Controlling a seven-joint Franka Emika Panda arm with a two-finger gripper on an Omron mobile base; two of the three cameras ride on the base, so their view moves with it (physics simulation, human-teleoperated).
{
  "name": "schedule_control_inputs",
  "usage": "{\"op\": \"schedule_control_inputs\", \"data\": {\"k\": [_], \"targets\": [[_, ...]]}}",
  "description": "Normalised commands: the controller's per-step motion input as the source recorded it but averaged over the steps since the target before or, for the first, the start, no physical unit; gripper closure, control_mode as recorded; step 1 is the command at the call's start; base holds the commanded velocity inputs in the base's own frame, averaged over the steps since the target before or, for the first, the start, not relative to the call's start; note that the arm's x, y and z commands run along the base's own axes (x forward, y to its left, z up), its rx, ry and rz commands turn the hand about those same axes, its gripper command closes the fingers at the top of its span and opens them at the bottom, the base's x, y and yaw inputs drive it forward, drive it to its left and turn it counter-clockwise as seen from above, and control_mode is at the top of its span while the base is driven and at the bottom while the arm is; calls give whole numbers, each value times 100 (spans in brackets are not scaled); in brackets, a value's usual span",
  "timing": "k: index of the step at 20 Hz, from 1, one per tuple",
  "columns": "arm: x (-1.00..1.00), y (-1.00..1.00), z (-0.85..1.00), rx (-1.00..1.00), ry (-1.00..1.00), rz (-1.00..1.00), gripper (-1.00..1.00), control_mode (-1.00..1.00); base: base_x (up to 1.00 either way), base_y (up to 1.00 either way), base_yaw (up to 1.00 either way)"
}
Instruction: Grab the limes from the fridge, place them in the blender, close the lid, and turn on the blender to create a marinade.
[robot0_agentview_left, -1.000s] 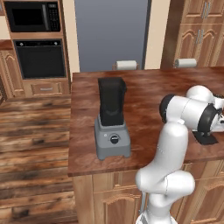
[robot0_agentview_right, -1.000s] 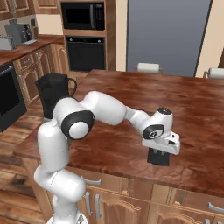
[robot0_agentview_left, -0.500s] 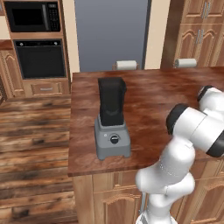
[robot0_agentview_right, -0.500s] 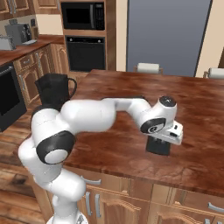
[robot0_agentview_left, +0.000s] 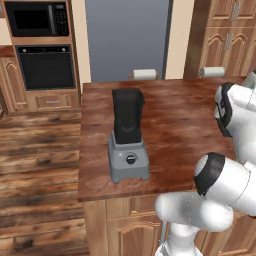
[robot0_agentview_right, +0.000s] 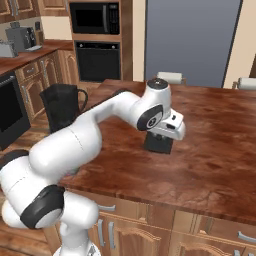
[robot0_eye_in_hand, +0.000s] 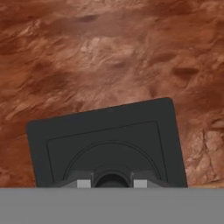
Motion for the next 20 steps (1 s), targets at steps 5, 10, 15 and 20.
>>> {"op": "schedule_control_inputs", "data": {"k": [5, 10, 15, 20], "targets": [[8, 100, 100, -14, 0, -7, 100, -100, 0, 0, 0], [11, 99, 100, -8, 3, -3, 100, -100, 0, 0, 0], [6, 78, 94, -1, 23, -6, 100, -100, 0, 0, 0], [-2, 10, 13, 5, 3, -2, 100, -100, 0, 0, 0]]}}
